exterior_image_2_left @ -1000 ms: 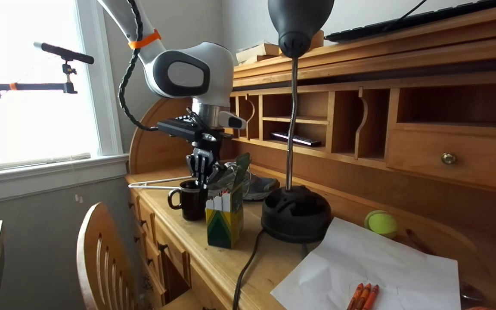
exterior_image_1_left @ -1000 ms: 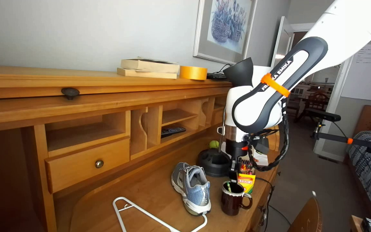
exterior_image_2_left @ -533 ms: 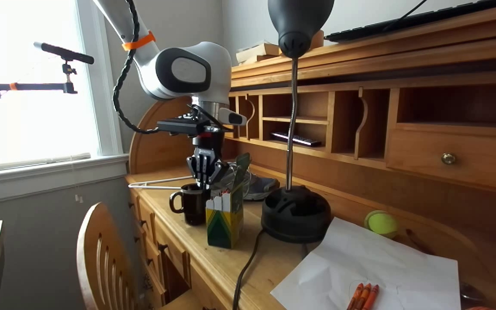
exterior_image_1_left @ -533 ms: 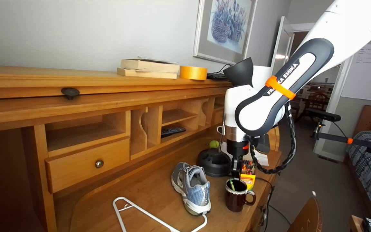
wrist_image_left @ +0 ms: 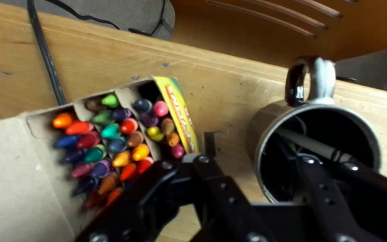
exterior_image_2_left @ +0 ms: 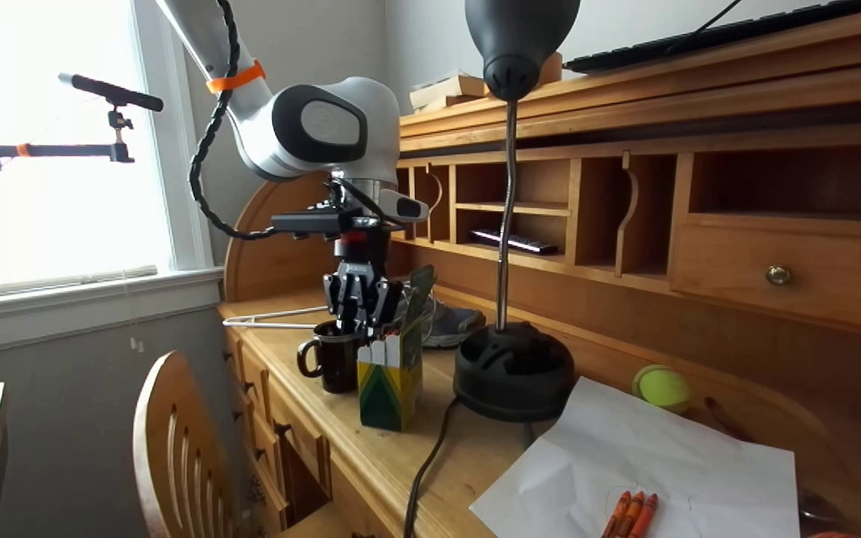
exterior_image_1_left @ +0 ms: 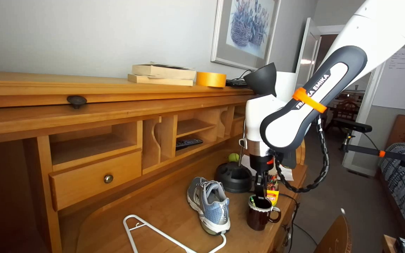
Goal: Remove the crayon from the mug and put it in the box.
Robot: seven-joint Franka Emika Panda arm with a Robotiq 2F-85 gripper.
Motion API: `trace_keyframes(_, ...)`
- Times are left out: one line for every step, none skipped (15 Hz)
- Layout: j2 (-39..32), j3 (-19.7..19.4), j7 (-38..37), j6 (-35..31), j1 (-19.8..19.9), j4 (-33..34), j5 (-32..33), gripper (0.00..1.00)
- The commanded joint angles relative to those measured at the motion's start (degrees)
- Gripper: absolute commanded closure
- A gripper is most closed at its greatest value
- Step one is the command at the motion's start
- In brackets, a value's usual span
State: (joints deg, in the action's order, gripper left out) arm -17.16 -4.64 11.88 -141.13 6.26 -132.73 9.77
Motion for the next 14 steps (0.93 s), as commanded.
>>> trace_keyframes(0.6,-1.1,-2.7,0.0,-0.9,-0.7,2.4,0.23)
trace_keyframes(1.0,-1.2,-3.2,0.0,-1.0,-0.8,2.6,0.14)
trace_keyframes(1.6,-1.2,-3.4,-0.1,-1.1,-1.0,2.6,0.08)
trace_keyframes(2.1,-1.2,-3.8,-0.1,-1.2,-1.1,2.6,0.01)
trace_keyframes(2.7,-1.2,-4.1,-0.1,-1.4,-1.2,2.8,0.00)
trace_keyframes(3.1,-1.2,-4.4,0.0,-1.5,-1.2,3.1,0.00)
trace_keyframes(3.7,-1.1,-4.5,0.0,-1.7,-1.3,3.0,0.00)
trace_keyframes(4.1,-1.1,-5.1,0.1,-1.8,-1.3,3.2,0.00)
trace_keyframes(4.5,-1.0,-5.3,0.1,-1.9,-1.3,3.1,0.00)
trace_keyframes(4.8,-1.0,-5.7,0.1,-2.1,-1.3,3.1,0.00)
trace_keyframes(5.0,-1.0,-6.4,0.0,-2.2,-1.3,3.2,0.00)
trace_keyframes(5.0,-0.8,-6.5,-0.1,-2.3,-1.2,2.8,0.01)
trace_keyframes(4.9,-0.7,-6.8,-0.2,-2.4,-1.2,2.8,0.02)
trace_keyframes(4.8,-0.6,-7.1,-0.2,-2.6,-1.1,2.8,0.03)
